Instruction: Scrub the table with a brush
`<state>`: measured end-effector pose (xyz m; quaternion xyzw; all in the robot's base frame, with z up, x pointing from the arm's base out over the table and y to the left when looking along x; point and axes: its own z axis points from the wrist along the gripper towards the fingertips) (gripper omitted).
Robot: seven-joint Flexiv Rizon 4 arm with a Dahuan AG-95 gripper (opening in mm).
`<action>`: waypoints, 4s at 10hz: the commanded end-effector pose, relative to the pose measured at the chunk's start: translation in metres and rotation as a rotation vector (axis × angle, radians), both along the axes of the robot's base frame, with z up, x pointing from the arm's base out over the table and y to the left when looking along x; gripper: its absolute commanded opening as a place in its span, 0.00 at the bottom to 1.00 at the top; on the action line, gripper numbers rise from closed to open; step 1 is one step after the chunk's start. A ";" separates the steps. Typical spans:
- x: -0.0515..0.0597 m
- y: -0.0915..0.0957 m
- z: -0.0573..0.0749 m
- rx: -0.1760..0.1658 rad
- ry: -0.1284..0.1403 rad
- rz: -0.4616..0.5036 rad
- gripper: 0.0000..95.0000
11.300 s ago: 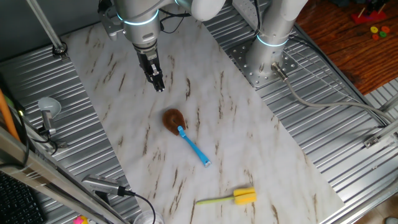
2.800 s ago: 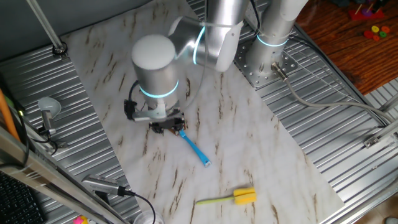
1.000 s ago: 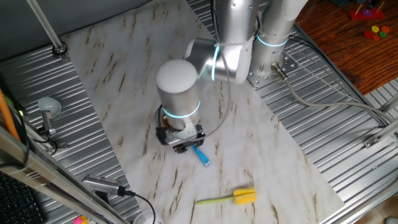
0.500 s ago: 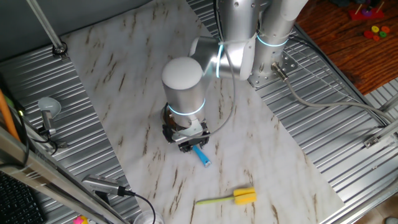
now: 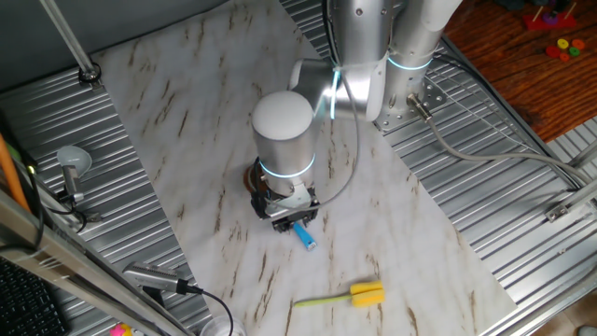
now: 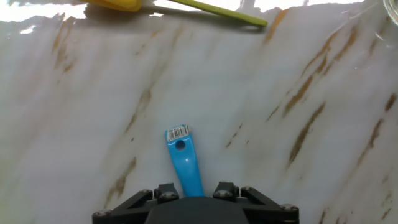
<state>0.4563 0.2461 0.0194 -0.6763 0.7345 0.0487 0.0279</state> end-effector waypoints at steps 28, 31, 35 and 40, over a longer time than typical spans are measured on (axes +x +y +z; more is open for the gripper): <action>0.025 -0.031 0.039 0.076 -0.059 0.068 0.00; 0.025 -0.030 0.038 0.139 -0.074 0.056 0.00; 0.025 -0.030 0.038 0.134 -0.076 0.049 0.00; 0.025 -0.030 0.038 0.149 -0.078 -0.019 0.00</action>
